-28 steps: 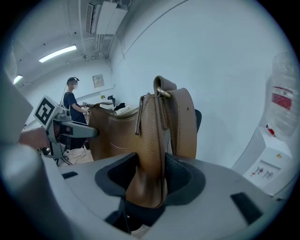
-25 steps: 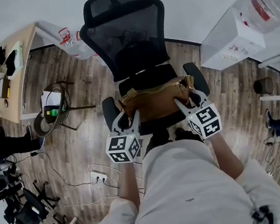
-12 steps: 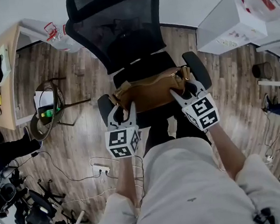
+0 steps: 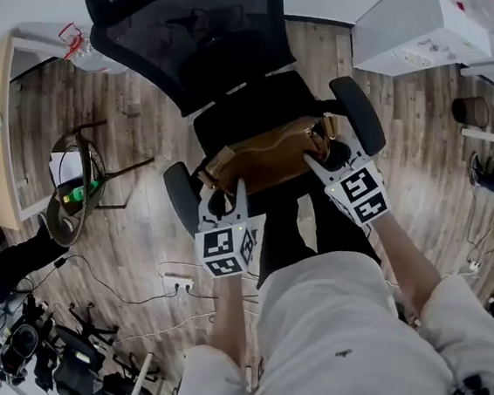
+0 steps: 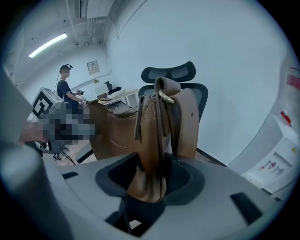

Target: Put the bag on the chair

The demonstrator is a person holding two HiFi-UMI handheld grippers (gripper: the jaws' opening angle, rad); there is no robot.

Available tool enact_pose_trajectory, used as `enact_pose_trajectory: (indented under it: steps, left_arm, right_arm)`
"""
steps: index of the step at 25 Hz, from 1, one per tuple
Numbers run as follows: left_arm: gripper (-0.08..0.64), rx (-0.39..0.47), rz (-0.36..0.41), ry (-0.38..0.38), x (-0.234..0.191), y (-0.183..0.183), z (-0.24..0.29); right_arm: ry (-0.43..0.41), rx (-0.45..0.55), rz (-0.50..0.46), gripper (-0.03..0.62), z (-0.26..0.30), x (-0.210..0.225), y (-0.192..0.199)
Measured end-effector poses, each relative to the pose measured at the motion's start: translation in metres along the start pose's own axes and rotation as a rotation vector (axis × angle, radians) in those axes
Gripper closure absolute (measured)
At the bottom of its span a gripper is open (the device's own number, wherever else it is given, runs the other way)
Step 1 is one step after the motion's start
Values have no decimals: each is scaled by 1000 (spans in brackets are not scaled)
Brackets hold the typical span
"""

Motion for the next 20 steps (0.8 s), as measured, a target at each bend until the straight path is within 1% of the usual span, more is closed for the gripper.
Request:
enact_pose_trajectory:
  steps: [3,8,20]
  left_arm:
    - [457,-29,6,0,-5,11,14]
    - [457,-56,17,9,-16,25,32]
    - [457,-93,-16,17,-37,66,80]
  right_arm:
    - [-7,-27,24,413,15,3,14]
    - [-19,-38,48,414,38,7,29]
    - [-23,-79,53,415,91,19,59]
Point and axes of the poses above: the fingertips, and each gripper's own axes: z forward along the fingers, x to its right, y out of its underside, the point moved 7 cm from there along -z, backward along the fingers, and after that the axes turned 1 degree about z, right-handed, at the moved point
